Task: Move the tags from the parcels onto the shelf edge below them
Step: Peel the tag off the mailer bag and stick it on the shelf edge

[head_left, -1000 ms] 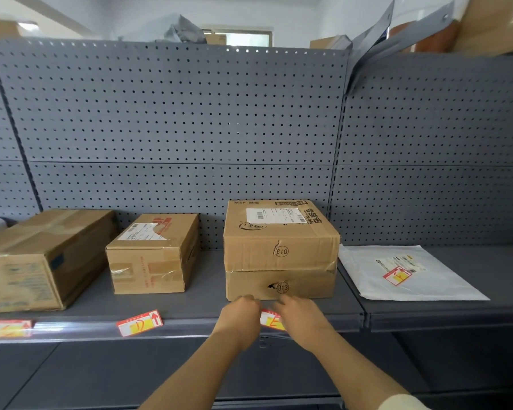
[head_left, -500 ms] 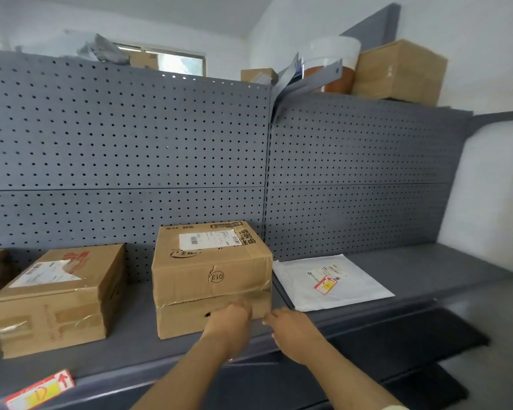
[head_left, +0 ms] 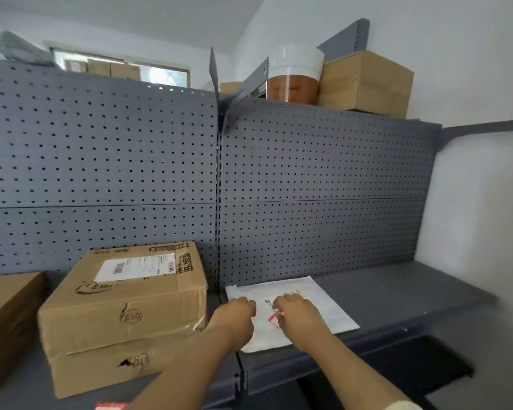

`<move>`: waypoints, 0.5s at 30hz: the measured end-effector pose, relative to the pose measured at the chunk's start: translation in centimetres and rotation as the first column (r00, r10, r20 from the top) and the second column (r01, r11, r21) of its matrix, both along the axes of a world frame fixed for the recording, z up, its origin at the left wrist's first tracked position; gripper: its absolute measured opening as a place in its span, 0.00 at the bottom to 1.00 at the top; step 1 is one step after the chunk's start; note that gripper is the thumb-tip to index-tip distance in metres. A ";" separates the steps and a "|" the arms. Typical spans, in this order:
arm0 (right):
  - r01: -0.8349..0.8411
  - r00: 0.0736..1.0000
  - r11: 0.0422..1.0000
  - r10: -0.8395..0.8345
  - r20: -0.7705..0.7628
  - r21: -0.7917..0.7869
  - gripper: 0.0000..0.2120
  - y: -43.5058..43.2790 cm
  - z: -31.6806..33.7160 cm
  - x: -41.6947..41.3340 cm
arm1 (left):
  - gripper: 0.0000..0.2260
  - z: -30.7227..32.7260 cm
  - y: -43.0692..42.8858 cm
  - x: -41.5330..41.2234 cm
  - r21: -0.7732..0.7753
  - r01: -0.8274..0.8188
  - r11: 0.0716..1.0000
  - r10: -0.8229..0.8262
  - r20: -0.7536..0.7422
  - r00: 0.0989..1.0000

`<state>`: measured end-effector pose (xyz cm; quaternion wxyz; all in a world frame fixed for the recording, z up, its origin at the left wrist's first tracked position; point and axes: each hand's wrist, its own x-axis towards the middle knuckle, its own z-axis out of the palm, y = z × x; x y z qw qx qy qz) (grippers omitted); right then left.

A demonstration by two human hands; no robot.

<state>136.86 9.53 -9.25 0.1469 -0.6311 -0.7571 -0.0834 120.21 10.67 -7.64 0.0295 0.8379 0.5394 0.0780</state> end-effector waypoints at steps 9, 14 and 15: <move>-0.002 0.999 0.984 0.009 0.039 -0.180 0.15 5.5 -0.3 4.5 | 0.17 0.1 4.0 3.3 -0.031 -0.091 0.995 0.090 -0.021 0.996; -0.061 0.997 0.977 0.069 0.032 -0.204 0.20 7.8 -1.3 4.9 | 0.16 -0.2 6.2 4.0 -0.044 -0.104 0.994 0.102 -0.045 0.994; -0.072 0.996 0.974 0.081 0.037 -0.214 0.21 8.2 -1.5 5.0 | 0.16 -0.3 6.5 4.1 -0.042 -0.107 0.993 0.104 -0.049 0.993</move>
